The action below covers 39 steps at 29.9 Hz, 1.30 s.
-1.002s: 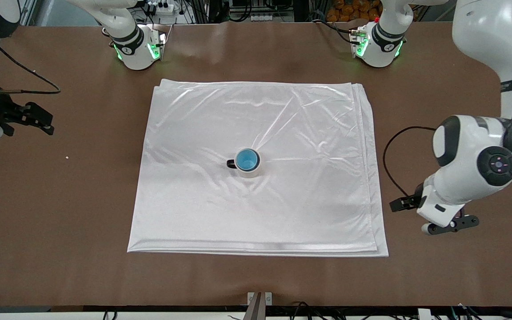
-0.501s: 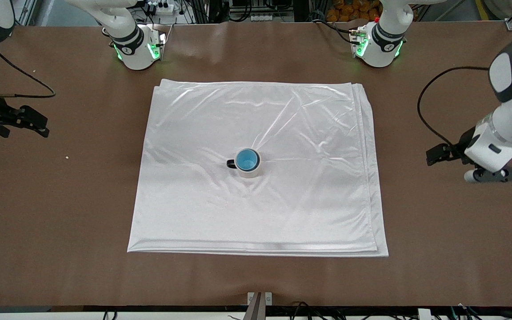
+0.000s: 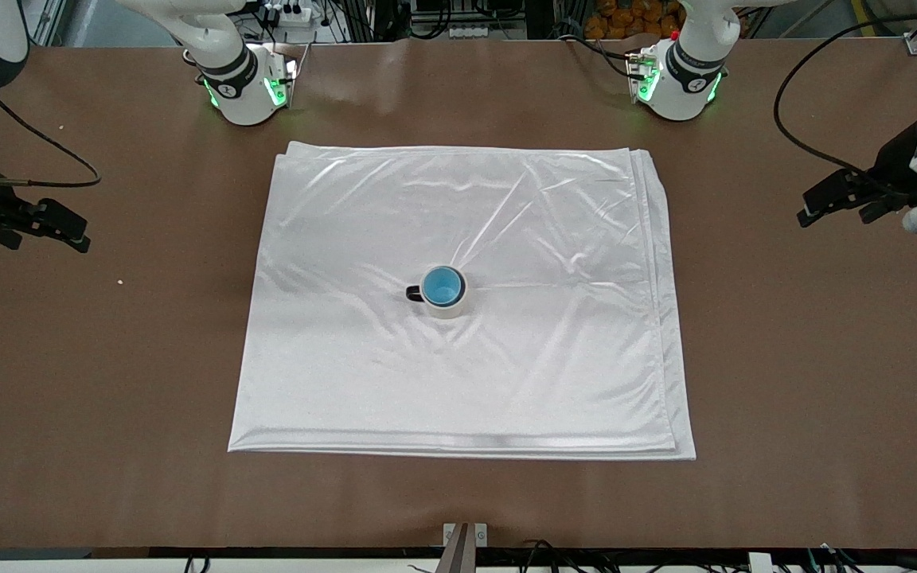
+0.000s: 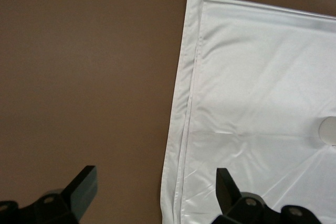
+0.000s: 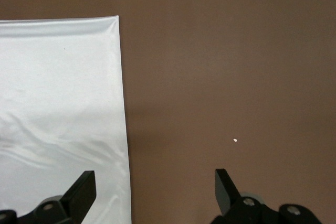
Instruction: Place blue cup into white mug on cloth
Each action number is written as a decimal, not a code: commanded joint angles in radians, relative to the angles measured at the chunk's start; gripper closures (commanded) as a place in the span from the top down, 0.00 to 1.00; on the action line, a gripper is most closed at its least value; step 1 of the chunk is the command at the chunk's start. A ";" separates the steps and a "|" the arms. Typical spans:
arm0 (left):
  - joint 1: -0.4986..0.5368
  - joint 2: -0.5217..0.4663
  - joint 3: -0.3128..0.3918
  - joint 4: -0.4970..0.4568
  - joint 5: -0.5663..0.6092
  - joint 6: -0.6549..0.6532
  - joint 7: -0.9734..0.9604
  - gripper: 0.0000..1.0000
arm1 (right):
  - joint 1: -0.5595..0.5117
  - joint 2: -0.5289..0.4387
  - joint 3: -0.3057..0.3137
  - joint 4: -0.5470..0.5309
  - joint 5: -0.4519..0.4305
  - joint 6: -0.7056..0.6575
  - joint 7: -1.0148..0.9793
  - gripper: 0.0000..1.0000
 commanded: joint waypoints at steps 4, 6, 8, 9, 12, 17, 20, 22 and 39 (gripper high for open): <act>0.009 0.006 -0.013 0.080 -0.012 -0.057 0.041 1.00 | 0.004 -0.003 -0.006 0.005 0.018 -0.008 0.033 1.00; 0.015 0.008 -0.016 0.088 -0.006 -0.064 0.078 1.00 | 0.004 -0.005 -0.006 0.005 0.018 -0.010 0.033 1.00; 0.015 0.008 -0.019 0.102 0.025 -0.064 0.088 1.00 | 0.004 -0.005 -0.006 0.005 0.018 -0.010 0.033 1.00; 0.015 0.009 -0.021 0.109 0.039 -0.066 0.089 1.00 | 0.004 -0.003 -0.006 0.004 0.018 -0.010 0.033 1.00; 0.015 0.011 -0.030 0.120 0.077 -0.071 0.094 1.00 | 0.004 -0.003 -0.006 0.004 0.018 -0.008 0.033 1.00; 0.013 0.011 -0.045 0.122 0.111 -0.112 0.097 1.00 | 0.006 -0.005 -0.006 0.004 0.018 -0.004 0.033 1.00; 0.013 0.011 -0.056 0.122 0.114 -0.129 0.097 1.00 | 0.006 -0.005 -0.006 0.004 0.018 -0.004 0.033 1.00; 0.013 0.011 -0.056 0.125 0.109 -0.141 0.098 1.00 | 0.004 -0.005 -0.006 0.002 0.018 -0.004 0.033 1.00; 0.004 0.032 -0.057 0.169 0.077 -0.198 0.101 1.00 | 0.006 -0.005 -0.005 0.002 0.018 -0.002 0.031 1.00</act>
